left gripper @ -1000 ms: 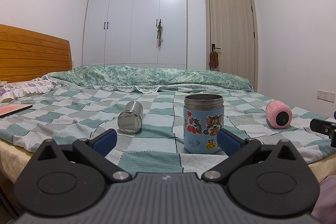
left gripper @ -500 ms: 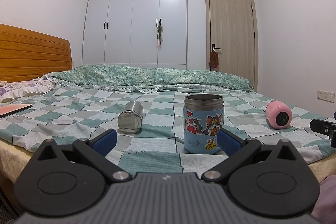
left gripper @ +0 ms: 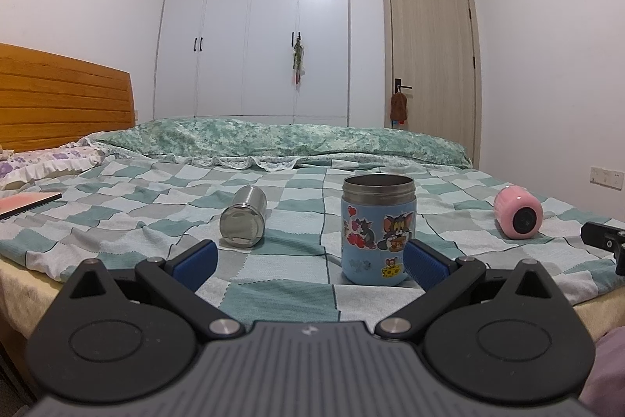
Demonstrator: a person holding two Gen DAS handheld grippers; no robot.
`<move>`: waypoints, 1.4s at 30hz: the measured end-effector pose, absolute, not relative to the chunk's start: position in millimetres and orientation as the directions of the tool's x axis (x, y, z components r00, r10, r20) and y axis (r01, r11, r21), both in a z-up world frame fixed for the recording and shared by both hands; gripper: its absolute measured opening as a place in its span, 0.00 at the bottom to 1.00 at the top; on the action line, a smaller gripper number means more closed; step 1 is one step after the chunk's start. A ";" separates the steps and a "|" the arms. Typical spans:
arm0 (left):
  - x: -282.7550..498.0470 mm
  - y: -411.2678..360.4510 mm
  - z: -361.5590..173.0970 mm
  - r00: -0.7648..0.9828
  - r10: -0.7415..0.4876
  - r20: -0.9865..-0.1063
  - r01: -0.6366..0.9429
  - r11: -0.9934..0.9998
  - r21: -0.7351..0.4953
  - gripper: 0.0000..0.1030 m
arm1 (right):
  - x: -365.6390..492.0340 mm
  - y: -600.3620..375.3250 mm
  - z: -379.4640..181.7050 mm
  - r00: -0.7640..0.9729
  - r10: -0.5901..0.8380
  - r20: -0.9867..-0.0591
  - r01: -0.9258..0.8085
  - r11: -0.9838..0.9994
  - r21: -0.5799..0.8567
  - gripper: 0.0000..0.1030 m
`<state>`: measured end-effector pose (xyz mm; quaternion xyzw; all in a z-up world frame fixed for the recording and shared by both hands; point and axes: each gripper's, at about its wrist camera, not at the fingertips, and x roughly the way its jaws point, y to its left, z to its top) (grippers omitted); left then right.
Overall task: Flip cup upright
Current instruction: 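Move the open right gripper toward the pink cup lying on its side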
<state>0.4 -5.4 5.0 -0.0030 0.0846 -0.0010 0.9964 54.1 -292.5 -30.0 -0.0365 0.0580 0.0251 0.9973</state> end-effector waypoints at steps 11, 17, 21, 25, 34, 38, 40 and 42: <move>11.1 -54.3 23.0 0.963 -0.182 -0.198 0.195 0.980 0.044 1.00 | 60.1 -320.5 -0.3 0.978 0.044 -0.205 -0.049 0.999 -0.020 1.00; 45.5 -95.8 27.6 0.936 -0.281 -0.213 0.304 0.949 0.083 1.00 | 86.3 -340.7 20.0 0.969 0.040 -0.243 -0.048 0.998 -0.028 1.00; 76.5 -123.7 29.6 0.915 -0.331 -0.229 0.357 0.931 0.080 1.00 | 108.5 -355.9 25.8 0.960 0.020 -0.281 -0.031 0.999 -0.038 1.00; 103.0 -146.4 29.9 0.899 -0.363 -0.247 0.395 0.914 0.095 1.00 | 128.8 -370.3 29.2 0.951 0.004 -0.309 -0.019 0.999 -0.048 1.00; 160.2 -186.5 25.1 0.864 -0.407 -0.296 0.453 0.885 0.106 1.00 | 175.5 -395.6 34.3 0.923 -0.023 -0.383 0.000 0.998 -0.061 1.00; 185.3 -198.1 22.0 0.849 -0.419 -0.322 0.470 0.878 0.096 1.00 | 193.9 -401.8 31.6 0.913 -0.041 -0.407 0.016 0.998 -0.063 1.00; 196.7 -201.5 20.1 0.840 -0.428 -0.334 0.481 0.872 0.094 1.00 | 204.3 -403.7 29.7 0.907 -0.044 -0.420 0.022 0.998 -0.056 1.00; 208.9 -203.8 18.0 0.831 -0.435 -0.346 0.492 0.866 0.091 1.00 | 214.3 -407.0 27.2 0.900 -0.047 -0.432 0.029 0.998 -0.047 1.00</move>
